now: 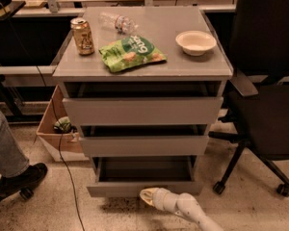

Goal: Close bottom drawer

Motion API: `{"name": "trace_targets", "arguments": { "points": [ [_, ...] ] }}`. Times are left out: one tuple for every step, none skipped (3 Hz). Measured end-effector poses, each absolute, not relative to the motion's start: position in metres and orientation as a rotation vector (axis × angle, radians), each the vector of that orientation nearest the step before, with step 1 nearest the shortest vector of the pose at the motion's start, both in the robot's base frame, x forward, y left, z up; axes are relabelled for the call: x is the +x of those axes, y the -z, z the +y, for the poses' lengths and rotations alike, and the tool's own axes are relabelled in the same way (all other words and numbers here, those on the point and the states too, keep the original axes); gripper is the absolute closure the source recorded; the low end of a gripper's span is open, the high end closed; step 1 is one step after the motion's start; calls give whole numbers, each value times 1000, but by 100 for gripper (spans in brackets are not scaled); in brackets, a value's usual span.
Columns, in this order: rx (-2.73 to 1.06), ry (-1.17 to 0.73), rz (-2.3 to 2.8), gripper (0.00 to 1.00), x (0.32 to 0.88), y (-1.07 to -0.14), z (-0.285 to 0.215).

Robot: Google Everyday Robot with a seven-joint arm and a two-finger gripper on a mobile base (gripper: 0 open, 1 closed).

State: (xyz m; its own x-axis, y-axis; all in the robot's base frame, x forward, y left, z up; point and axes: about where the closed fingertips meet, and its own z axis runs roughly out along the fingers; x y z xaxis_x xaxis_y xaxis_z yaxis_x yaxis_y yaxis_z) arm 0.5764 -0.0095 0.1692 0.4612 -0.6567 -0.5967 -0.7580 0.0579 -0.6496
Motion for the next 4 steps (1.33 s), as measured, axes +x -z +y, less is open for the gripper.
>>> {"name": "trace_targets", "arguments": {
  "points": [
    [-1621,-112,1173,100,600,-170,9],
    [-1621,-112,1173,100,600,-170,9],
    [-1566,-110,1165,100,604,-167,15],
    [-1525,-102,1151,100,611,-162,19]
  ]
}}
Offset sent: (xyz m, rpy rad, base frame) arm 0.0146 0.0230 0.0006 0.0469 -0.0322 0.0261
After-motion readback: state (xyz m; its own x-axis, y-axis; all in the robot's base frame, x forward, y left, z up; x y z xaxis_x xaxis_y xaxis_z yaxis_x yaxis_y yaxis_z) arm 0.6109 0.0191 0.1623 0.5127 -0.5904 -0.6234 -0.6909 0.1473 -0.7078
